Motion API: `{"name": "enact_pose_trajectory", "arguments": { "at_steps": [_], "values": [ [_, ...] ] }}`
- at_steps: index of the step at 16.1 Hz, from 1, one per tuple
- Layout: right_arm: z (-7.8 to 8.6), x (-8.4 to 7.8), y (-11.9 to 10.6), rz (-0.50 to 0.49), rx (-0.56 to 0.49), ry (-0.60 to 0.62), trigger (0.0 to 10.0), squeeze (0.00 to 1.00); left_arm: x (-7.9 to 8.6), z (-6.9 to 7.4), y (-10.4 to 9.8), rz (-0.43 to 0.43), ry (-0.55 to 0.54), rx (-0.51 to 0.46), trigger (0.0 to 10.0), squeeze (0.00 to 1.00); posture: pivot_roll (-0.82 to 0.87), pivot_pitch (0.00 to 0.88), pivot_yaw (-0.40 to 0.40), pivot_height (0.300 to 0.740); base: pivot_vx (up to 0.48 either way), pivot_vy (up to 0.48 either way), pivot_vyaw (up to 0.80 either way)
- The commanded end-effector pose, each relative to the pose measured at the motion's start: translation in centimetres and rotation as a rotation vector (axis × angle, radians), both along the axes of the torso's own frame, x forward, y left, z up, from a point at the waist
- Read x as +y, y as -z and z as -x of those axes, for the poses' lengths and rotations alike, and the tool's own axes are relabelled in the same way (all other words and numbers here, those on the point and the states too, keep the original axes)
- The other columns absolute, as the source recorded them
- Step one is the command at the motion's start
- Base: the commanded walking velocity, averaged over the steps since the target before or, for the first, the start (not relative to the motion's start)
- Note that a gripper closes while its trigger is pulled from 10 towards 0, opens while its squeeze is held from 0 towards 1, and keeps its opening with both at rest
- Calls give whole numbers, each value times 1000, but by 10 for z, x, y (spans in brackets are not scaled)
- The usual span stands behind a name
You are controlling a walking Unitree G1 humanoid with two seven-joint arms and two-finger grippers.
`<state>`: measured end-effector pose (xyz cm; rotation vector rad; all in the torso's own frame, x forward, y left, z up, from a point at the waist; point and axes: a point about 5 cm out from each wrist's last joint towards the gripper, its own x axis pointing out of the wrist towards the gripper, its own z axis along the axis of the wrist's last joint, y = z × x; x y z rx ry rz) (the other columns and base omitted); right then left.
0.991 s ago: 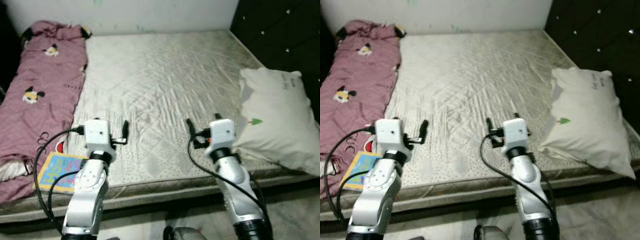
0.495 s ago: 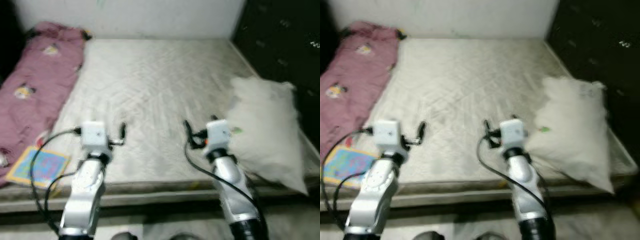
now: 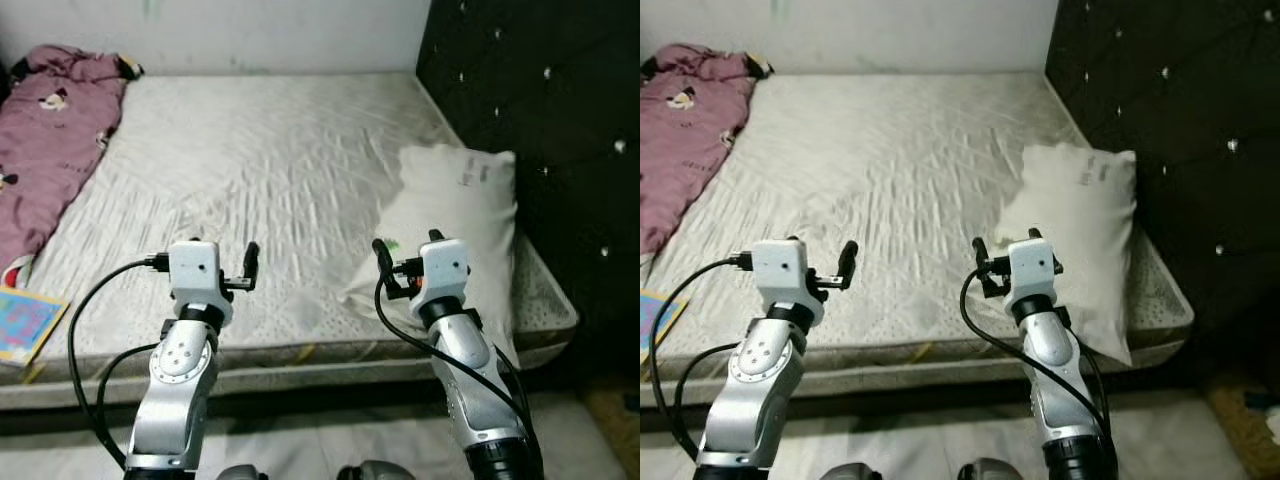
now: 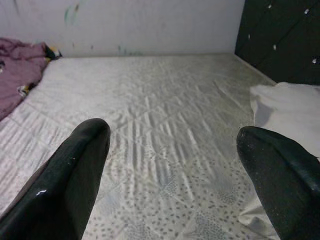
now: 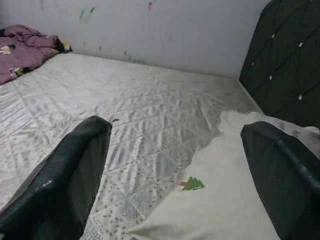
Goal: Clean up the room
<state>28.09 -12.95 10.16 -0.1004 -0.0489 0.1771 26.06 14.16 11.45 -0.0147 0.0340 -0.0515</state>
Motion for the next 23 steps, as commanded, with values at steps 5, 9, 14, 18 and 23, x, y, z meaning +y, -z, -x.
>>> {"name": "enact_pose_trajectory", "arguments": {
  "at_steps": [5,9,14,18,23],
  "values": [
    [-2,2,-4,-5,-13,-11,10000,0,1,0,-5,7,17,-33,10000,0,-55,33,13,740,54,0,0],
    [-3,2,-4,-4,-15,-9,10000,0,1,0,-5,9,23,-35,10000,0,-55,31,15,740,333,0,0],
    [-3,3,-4,-7,-17,-7,10000,0,1,0,-6,11,30,-42,10000,0,-55,30,16,740,371,0,0],
    [-3,3,-5,-10,-18,-4,10000,0,1,-1,-4,7,28,-30,10000,0,-54,30,18,740,353,0,0],
    [-3,3,-4,-13,-16,-3,10000,0,3,-1,-1,3,9,-9,10000,0,-53,32,17,740,0,0,0]
  ]
}}
